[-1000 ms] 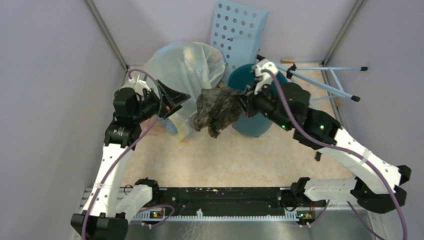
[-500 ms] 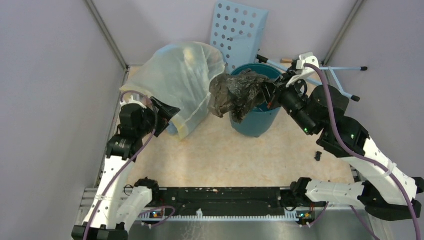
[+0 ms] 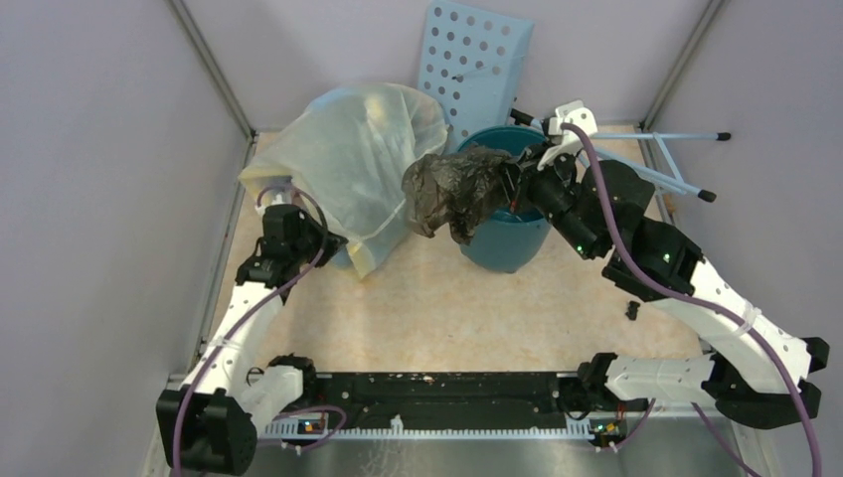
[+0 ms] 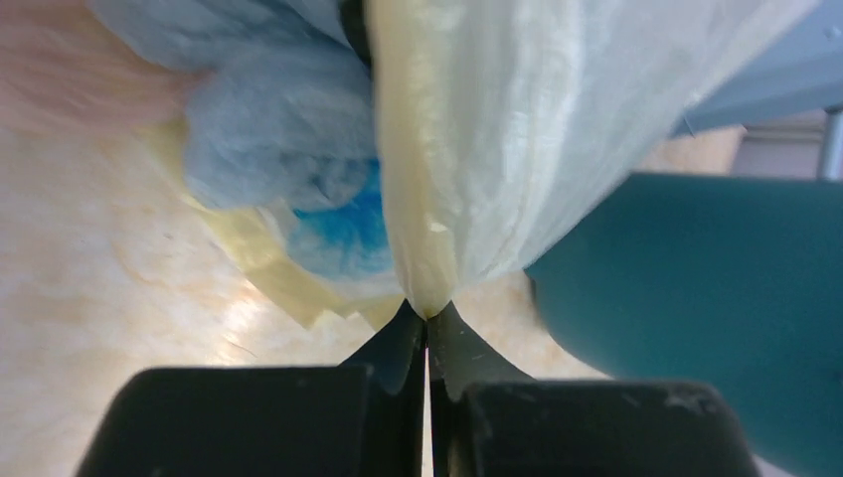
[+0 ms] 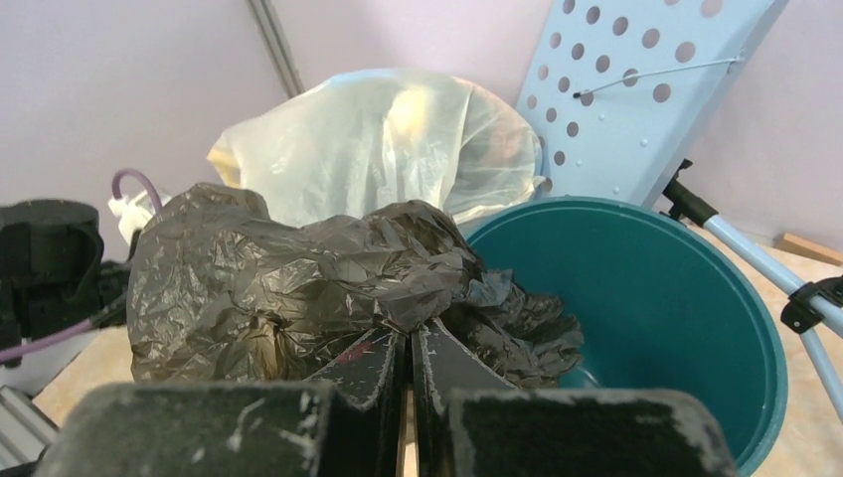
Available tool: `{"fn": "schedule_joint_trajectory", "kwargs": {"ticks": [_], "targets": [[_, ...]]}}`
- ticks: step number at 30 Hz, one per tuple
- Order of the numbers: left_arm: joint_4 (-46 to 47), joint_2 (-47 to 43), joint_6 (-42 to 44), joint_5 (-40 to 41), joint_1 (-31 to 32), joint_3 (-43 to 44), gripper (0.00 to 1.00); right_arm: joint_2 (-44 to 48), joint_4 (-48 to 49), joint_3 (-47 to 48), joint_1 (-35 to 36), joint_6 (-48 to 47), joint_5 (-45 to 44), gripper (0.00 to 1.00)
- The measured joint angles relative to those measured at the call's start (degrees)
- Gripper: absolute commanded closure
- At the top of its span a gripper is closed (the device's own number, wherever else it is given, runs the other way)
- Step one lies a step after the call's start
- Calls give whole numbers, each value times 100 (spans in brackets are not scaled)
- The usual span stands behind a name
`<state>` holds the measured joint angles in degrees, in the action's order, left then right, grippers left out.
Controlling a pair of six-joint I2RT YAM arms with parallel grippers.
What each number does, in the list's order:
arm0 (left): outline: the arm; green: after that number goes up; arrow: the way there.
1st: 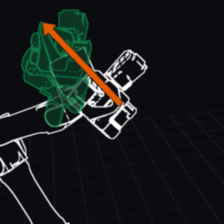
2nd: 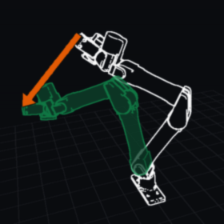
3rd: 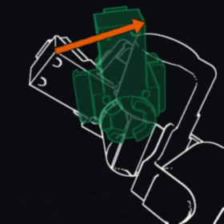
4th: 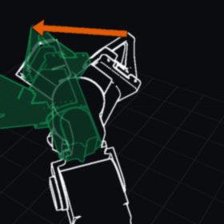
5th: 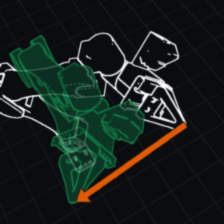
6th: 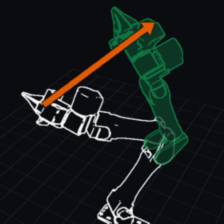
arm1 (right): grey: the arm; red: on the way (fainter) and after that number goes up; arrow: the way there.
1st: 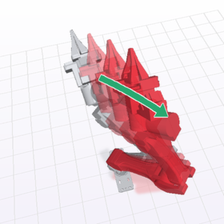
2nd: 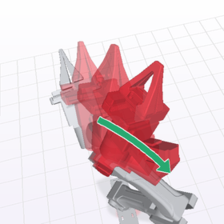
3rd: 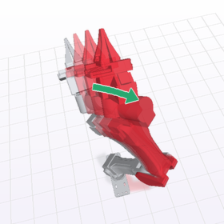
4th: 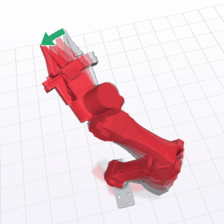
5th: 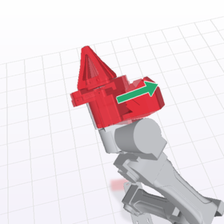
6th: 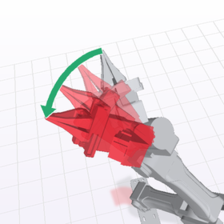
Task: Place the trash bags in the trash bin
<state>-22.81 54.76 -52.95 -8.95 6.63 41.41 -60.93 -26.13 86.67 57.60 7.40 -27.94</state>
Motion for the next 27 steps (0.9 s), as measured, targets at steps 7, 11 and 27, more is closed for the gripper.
{"fn": "schedule_joint_trajectory", "kwargs": {"ticks": [7, 11, 27], "targets": [[107, 715, 516, 264, -1285, 501, 100, -74, -11, 0, 0, 63, 68, 100], [328, 1436, 682, 350, -1469, 944, 100, -68, -59, -4, 0, 227, 116, 100], [-562, 1394, 778, 372, -1488, 1875, 5, -50, -496, -195, 0, 890, 1204, 100]]}}
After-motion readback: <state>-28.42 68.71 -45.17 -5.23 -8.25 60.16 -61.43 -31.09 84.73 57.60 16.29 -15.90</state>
